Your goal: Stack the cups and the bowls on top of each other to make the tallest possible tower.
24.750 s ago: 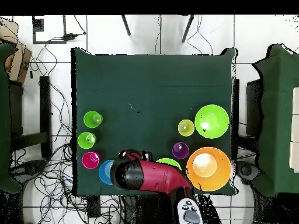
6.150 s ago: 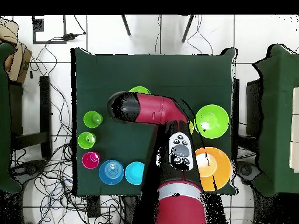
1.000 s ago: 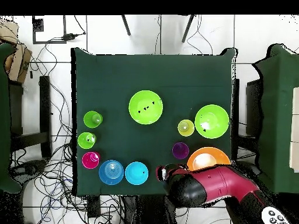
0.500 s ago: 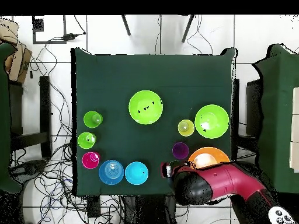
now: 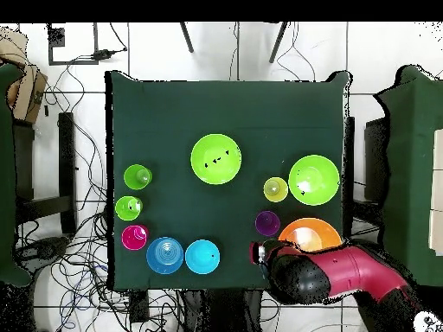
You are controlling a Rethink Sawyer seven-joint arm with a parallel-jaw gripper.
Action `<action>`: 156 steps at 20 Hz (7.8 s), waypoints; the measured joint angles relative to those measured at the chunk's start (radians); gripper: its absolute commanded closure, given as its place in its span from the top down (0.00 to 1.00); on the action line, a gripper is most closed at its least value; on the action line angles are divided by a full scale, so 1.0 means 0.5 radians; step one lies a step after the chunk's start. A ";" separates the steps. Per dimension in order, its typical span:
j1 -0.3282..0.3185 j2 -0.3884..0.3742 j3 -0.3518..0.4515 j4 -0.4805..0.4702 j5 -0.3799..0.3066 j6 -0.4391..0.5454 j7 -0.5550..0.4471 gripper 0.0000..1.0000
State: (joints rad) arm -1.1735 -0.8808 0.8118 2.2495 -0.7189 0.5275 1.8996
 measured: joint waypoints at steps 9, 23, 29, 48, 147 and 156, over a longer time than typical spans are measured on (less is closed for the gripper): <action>-0.138 0.004 0.002 0.000 -0.067 0.015 0.000 1.00; -0.295 0.116 0.008 -0.010 -0.267 0.016 0.000 1.00; -0.294 0.287 0.008 -0.057 -0.382 0.016 0.000 1.00; -0.263 0.493 0.007 -0.158 -0.501 0.016 0.000 1.00; 0.271 0.368 -0.660 -0.201 -1.069 -0.522 0.000 0.00; 0.215 0.205 -0.650 -0.133 -0.935 -0.522 0.000 0.00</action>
State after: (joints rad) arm -1.0661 -0.7783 0.4867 2.1829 -1.1865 0.2666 1.8996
